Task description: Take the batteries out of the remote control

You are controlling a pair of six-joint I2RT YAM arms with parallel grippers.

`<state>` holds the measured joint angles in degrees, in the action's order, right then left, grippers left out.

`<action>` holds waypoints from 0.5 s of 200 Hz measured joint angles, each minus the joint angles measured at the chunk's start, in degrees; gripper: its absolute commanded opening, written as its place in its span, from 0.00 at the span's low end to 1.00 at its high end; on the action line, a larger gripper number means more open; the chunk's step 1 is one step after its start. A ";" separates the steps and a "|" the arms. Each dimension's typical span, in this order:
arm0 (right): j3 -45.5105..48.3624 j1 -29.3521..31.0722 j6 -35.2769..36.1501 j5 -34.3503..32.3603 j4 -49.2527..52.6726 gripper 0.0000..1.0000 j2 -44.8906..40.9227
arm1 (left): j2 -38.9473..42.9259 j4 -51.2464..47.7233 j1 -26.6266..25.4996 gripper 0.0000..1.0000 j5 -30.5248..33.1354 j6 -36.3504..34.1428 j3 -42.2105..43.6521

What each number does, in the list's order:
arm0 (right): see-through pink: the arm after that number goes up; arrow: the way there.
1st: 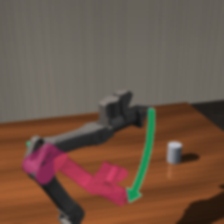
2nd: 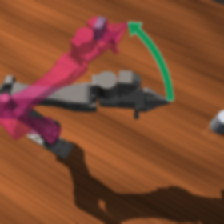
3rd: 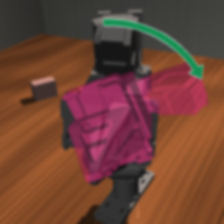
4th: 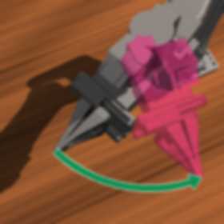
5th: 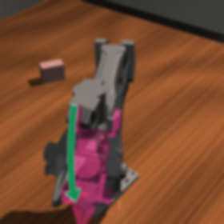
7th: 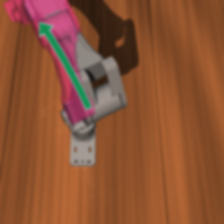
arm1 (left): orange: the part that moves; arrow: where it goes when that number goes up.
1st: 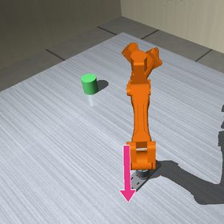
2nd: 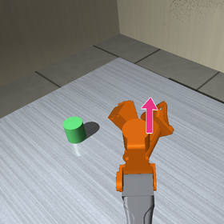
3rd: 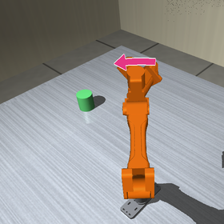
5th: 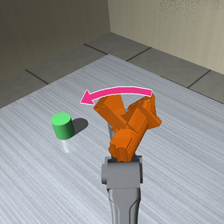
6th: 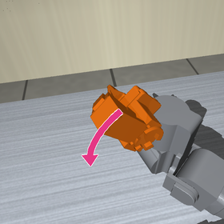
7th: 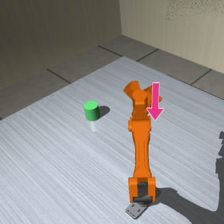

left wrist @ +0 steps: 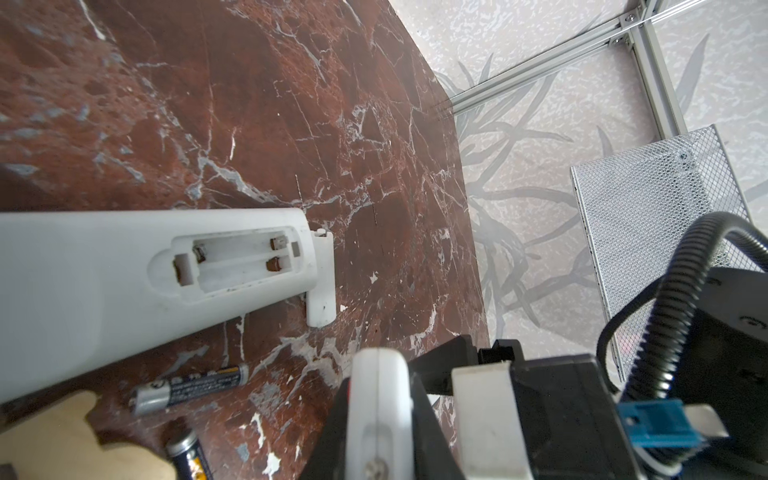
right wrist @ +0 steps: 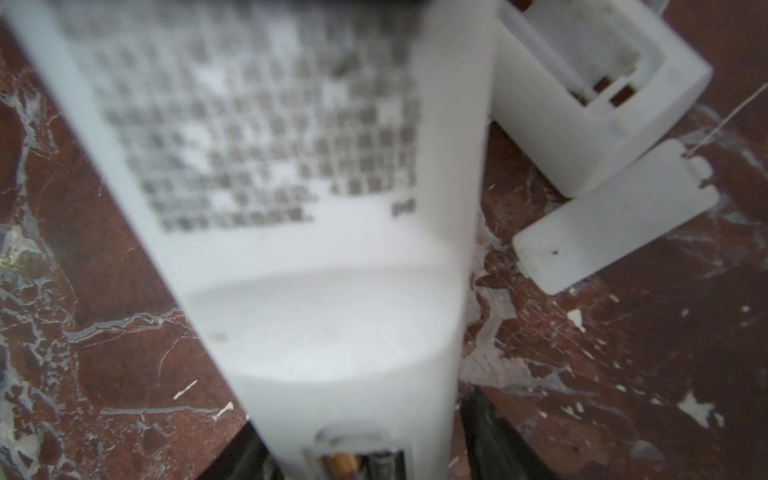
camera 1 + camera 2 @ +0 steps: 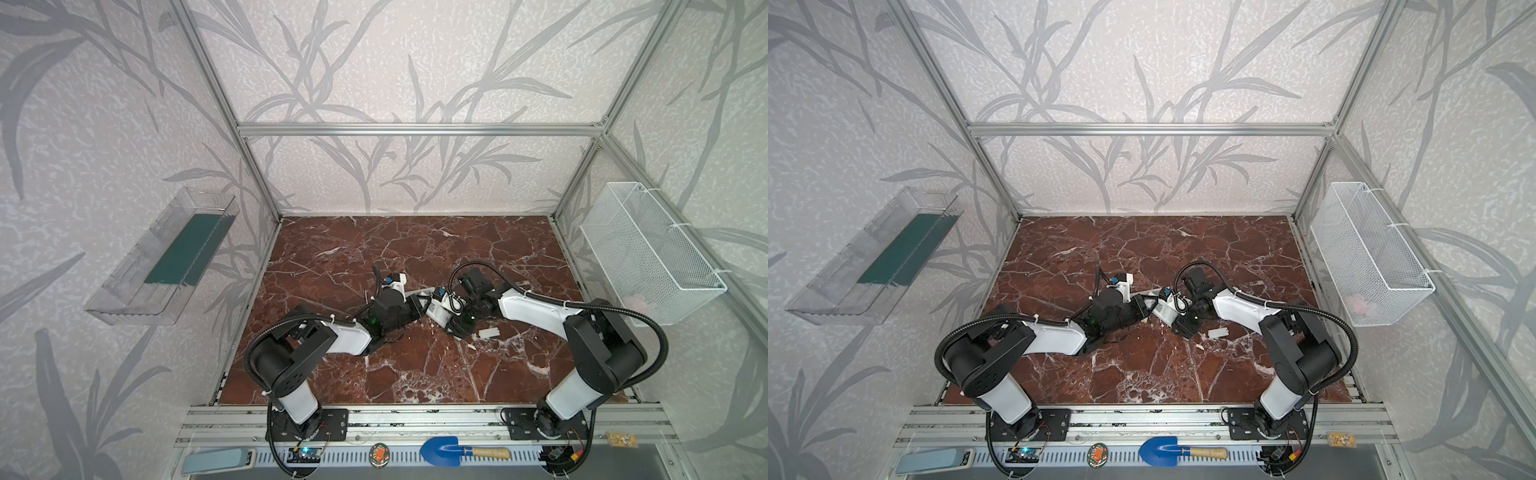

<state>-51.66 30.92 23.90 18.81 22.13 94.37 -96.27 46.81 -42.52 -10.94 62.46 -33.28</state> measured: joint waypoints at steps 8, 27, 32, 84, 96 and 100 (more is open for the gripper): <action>-0.02 0.04 -0.02 0.24 0.07 0.55 0.04 | 0.00 0.20 0.11 0.00 -0.07 0.15 0.11; -0.04 0.22 0.83 0.63 0.11 0.48 0.09 | -0.02 0.42 0.35 0.00 -0.42 0.33 0.28; -0.04 0.31 1.16 0.70 0.17 0.46 0.09 | -0.02 0.46 0.44 0.00 -0.63 0.39 0.35; 0.11 0.44 1.62 0.74 0.02 0.32 -0.02 | -0.04 0.66 0.81 0.00 -1.36 0.83 0.57; 0.33 0.44 1.55 0.74 -0.07 0.32 -0.35 | -0.04 0.70 0.87 0.01 -1.51 1.01 0.57; 0.42 0.46 1.51 0.72 -0.09 0.31 -0.48 | -0.04 0.74 0.90 0.01 -1.60 1.09 0.57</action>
<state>-51.24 31.38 25.41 19.53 22.04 93.89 -96.31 47.55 -41.63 -12.53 63.55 -32.71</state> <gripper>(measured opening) 0.516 0.184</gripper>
